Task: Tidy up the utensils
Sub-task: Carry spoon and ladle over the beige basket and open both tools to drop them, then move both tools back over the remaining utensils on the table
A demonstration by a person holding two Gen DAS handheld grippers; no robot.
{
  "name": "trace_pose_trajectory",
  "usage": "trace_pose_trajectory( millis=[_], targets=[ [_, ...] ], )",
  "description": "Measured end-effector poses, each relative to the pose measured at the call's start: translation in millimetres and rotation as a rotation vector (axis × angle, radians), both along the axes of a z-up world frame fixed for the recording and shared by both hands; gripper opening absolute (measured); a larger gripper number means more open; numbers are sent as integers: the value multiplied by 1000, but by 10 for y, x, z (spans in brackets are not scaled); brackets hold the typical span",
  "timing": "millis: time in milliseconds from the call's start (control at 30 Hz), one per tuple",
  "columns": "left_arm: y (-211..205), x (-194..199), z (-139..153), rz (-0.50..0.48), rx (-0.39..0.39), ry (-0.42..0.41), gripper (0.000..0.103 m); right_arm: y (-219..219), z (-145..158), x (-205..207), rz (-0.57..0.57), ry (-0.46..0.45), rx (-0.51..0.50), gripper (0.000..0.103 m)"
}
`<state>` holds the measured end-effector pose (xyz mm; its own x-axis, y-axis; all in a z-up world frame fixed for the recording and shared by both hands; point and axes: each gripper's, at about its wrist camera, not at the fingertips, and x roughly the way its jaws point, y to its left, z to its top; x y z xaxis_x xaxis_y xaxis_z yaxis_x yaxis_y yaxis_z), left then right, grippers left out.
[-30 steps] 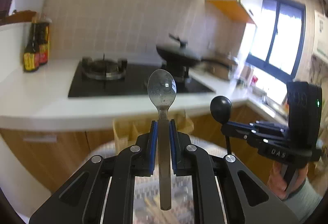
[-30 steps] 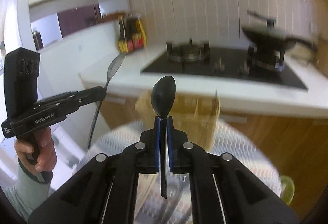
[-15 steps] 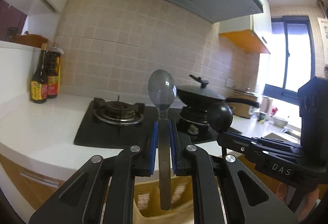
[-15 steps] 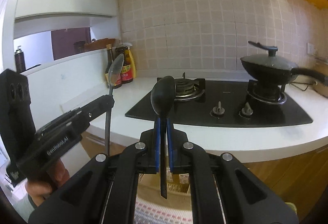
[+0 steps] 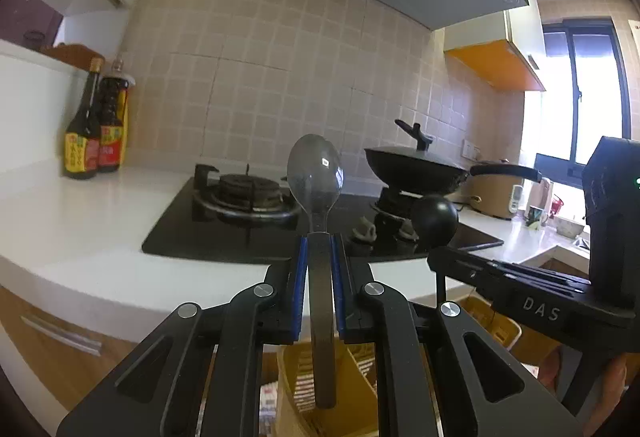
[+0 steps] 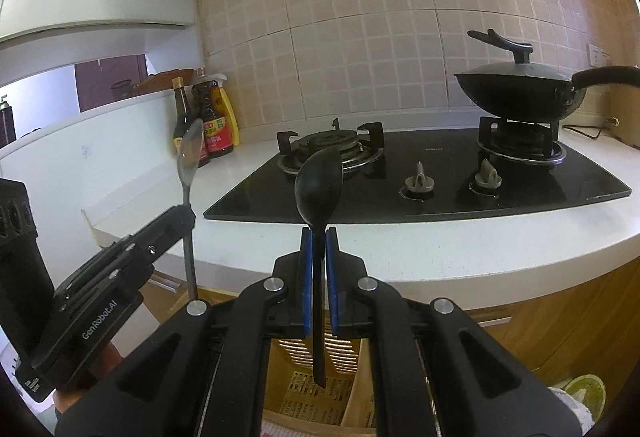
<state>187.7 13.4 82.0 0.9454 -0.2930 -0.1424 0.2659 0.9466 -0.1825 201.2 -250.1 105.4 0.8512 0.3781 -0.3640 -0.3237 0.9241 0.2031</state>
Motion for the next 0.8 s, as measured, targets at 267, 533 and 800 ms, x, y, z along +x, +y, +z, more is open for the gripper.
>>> trace_pose_trajectory(
  millis=[267,533,800],
  targets=[
    [89,-75,-74,-55,-26,42,20,-35,-36,-178,41,26,-5,13],
    [217,-412,99,-70,-34,52,34,-189,102,-539,50,49,25,39],
    [247,-954,368,-120,-40,40,37,-286,353,-1015,27,57,17,47]
  ],
)
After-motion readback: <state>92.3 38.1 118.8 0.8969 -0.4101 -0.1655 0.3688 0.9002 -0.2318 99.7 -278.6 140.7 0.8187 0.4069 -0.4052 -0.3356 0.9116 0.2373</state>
